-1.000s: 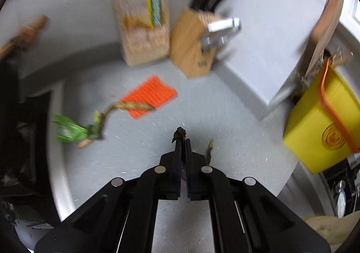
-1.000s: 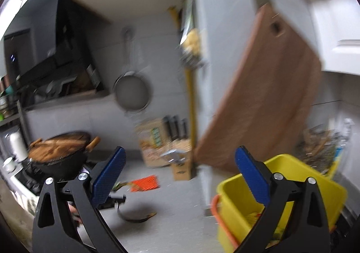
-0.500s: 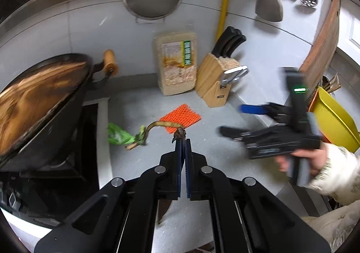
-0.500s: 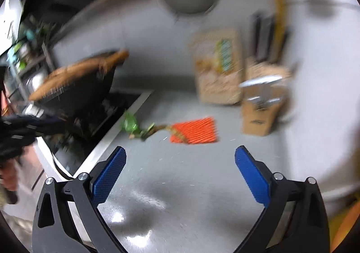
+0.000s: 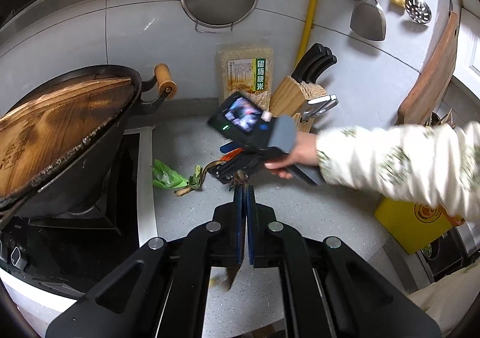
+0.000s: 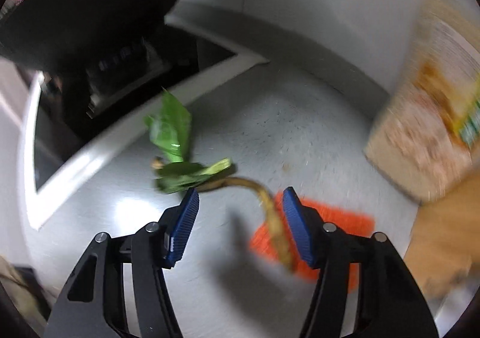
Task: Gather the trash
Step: 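Return to the counter and grasp the banana peel with the left tool, then grasp the second banana peel piece with the right tool while the left tool holds its peel, then carry both peels to the yellow bucket and open both tools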
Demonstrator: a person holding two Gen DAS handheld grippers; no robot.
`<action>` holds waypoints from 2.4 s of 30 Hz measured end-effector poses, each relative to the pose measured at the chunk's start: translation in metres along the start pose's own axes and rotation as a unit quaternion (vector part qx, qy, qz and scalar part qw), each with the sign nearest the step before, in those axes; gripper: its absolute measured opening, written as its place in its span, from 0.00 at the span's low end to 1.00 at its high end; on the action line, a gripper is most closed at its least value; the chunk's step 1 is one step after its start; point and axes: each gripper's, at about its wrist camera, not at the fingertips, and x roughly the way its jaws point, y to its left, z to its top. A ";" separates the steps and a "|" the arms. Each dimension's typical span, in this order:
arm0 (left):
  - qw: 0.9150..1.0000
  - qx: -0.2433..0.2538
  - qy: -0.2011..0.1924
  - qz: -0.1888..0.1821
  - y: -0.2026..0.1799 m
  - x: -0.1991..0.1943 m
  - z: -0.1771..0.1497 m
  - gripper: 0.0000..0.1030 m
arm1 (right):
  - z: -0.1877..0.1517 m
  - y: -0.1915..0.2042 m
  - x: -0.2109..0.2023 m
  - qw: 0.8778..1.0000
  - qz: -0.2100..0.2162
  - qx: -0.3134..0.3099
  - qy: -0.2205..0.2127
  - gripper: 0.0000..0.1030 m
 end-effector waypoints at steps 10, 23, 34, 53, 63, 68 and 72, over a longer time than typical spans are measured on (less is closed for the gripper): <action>1.000 -0.020 0.001 0.010 0.018 0.002 -0.003 0.04 | 0.016 -0.006 0.027 0.996 0.018 -0.030 0.080 0.03; 1.000 -0.019 0.018 -0.017 0.016 0.025 -0.010 0.04 | -0.032 0.005 -0.188 0.971 0.045 0.179 -0.152 0.03; 0.999 0.009 -0.003 -0.040 -0.002 0.022 0.004 0.04 | -0.115 0.052 -0.350 0.948 -0.058 0.205 -0.235 0.03; 0.996 0.066 -0.015 -0.056 -0.035 0.013 0.026 0.04 | -0.279 0.043 -0.490 0.853 -0.266 0.350 -0.281 0.03; 0.995 0.073 -0.020 -0.061 -0.041 0.009 0.029 0.04 | -0.337 0.026 -0.517 0.804 -0.345 0.415 -0.248 0.03; 0.994 0.084 -0.021 -0.068 -0.047 0.006 0.030 0.04 | -0.350 0.020 -0.513 0.792 -0.357 0.439 -0.229 0.03; 0.993 0.088 -0.026 -0.072 -0.050 0.004 0.033 0.04 | -0.361 0.011 -0.498 0.786 -0.356 0.467 -0.193 0.43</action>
